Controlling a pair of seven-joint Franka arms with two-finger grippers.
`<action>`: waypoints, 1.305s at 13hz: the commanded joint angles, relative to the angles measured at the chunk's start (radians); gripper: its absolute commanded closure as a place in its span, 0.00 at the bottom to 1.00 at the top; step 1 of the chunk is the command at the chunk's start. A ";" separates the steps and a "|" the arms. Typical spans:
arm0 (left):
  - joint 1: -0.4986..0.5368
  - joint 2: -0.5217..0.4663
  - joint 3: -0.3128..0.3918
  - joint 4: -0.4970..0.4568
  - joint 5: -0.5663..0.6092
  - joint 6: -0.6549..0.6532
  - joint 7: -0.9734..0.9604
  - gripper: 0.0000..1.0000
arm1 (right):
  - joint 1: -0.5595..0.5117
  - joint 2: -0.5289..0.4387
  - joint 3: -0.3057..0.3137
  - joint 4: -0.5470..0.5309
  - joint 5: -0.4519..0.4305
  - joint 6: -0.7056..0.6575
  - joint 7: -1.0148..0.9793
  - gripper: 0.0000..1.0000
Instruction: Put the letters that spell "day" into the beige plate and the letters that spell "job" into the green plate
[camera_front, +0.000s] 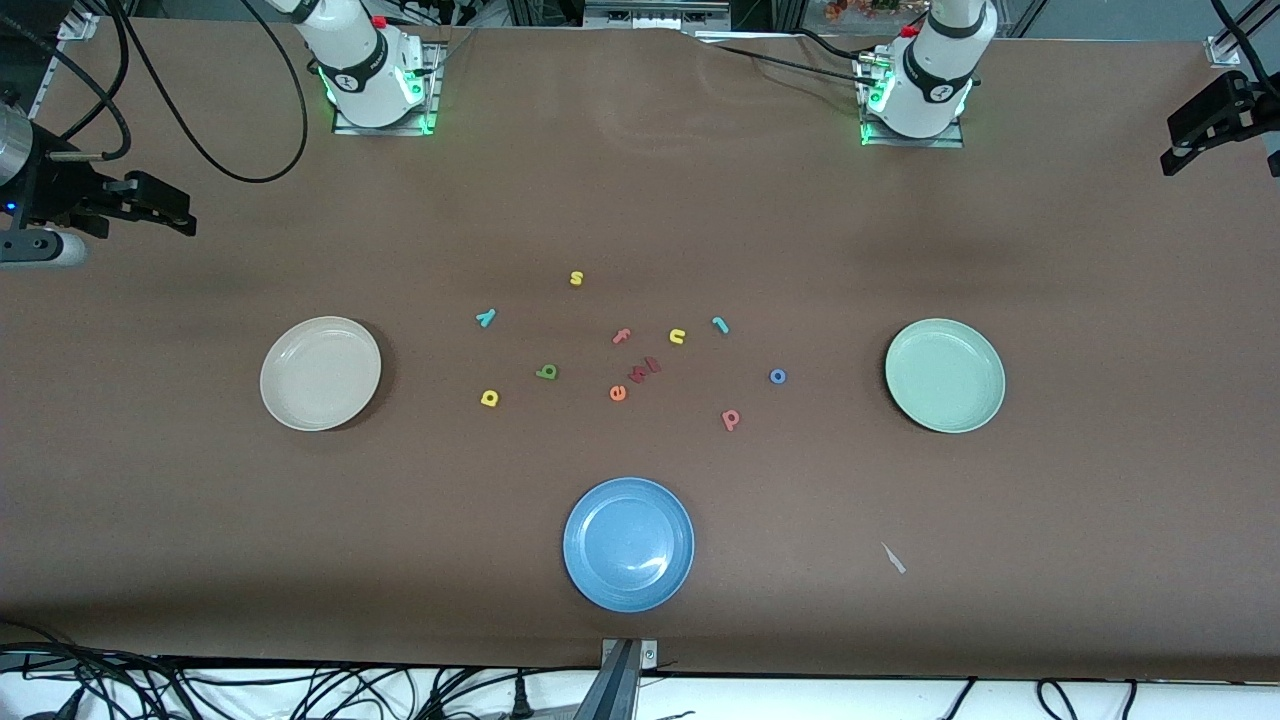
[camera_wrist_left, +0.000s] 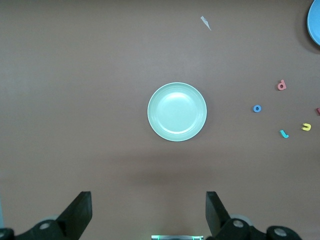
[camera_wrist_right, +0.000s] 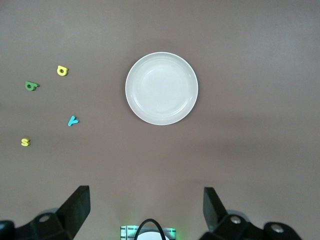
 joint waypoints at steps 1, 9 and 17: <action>0.012 0.013 0.005 0.006 -0.003 -0.016 0.009 0.00 | -0.005 -0.002 0.003 0.004 0.006 -0.013 0.012 0.00; 0.064 0.021 0.033 0.020 0.006 -0.067 0.015 0.00 | -0.005 0.001 0.003 0.004 0.006 -0.013 0.012 0.00; 0.085 0.038 0.071 0.087 -0.006 -0.016 0.009 0.00 | -0.005 0.001 0.003 0.004 0.006 -0.013 0.012 0.00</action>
